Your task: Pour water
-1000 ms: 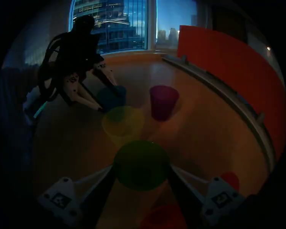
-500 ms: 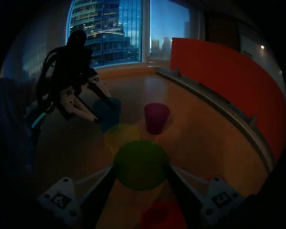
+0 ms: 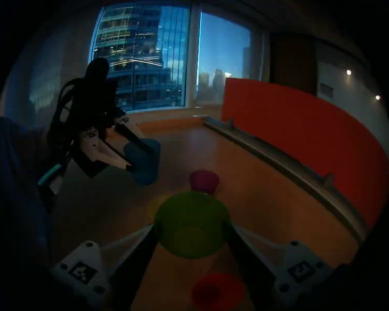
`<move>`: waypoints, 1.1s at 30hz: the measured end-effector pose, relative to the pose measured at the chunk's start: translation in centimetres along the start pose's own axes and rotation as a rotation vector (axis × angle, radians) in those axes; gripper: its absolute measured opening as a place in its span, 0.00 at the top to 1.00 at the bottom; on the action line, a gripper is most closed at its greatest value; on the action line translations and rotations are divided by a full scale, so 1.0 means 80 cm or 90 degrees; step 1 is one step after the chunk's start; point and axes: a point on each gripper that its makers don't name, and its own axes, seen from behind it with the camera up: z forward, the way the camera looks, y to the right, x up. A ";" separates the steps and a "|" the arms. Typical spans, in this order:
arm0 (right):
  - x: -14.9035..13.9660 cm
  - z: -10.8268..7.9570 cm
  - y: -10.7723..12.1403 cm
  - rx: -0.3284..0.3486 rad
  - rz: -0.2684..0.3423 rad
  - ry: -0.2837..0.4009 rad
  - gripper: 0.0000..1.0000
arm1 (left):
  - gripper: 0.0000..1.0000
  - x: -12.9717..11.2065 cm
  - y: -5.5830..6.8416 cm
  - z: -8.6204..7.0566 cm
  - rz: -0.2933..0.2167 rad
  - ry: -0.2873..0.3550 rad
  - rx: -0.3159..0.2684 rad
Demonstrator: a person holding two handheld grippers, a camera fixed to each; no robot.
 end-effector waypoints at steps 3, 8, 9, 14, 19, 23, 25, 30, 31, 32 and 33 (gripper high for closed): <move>0.014 -0.008 0.002 -0.008 0.000 0.022 0.07 | 0.16 0.017 0.002 -0.006 0.004 0.018 0.005; 0.036 -0.019 0.003 -0.018 0.007 0.062 0.07 | 0.16 0.036 0.006 -0.015 0.004 0.041 0.007; 0.039 -0.021 0.004 -0.019 0.008 0.069 0.07 | 0.16 0.039 0.006 -0.016 0.003 0.044 0.008; 0.057 -0.027 0.006 -0.029 0.011 0.102 0.07 | 0.16 0.050 0.005 -0.020 0.001 0.057 0.013; 0.077 -0.033 0.006 -0.035 0.014 0.139 0.08 | 0.16 0.057 0.006 -0.022 -0.002 0.070 0.015; 0.095 -0.036 0.006 -0.038 0.015 0.168 0.08 | 0.16 0.066 0.007 -0.025 -0.006 0.084 0.013; 0.102 -0.036 0.007 -0.041 0.013 0.180 0.08 | 0.16 0.071 0.008 -0.026 -0.008 0.092 0.012; 0.120 -0.040 0.010 -0.047 0.010 0.208 0.08 | 0.16 0.084 0.008 -0.030 -0.009 0.110 0.013; 0.123 -0.041 0.010 -0.047 0.010 0.213 0.08 | 0.16 0.087 0.007 -0.031 -0.008 0.113 0.013; 0.127 -0.042 0.010 -0.047 0.010 0.218 0.08 | 0.16 0.089 0.007 -0.033 -0.007 0.116 0.014; 0.130 -0.043 0.010 -0.047 0.009 0.223 0.08 | 0.16 0.091 0.007 -0.034 -0.007 0.119 0.014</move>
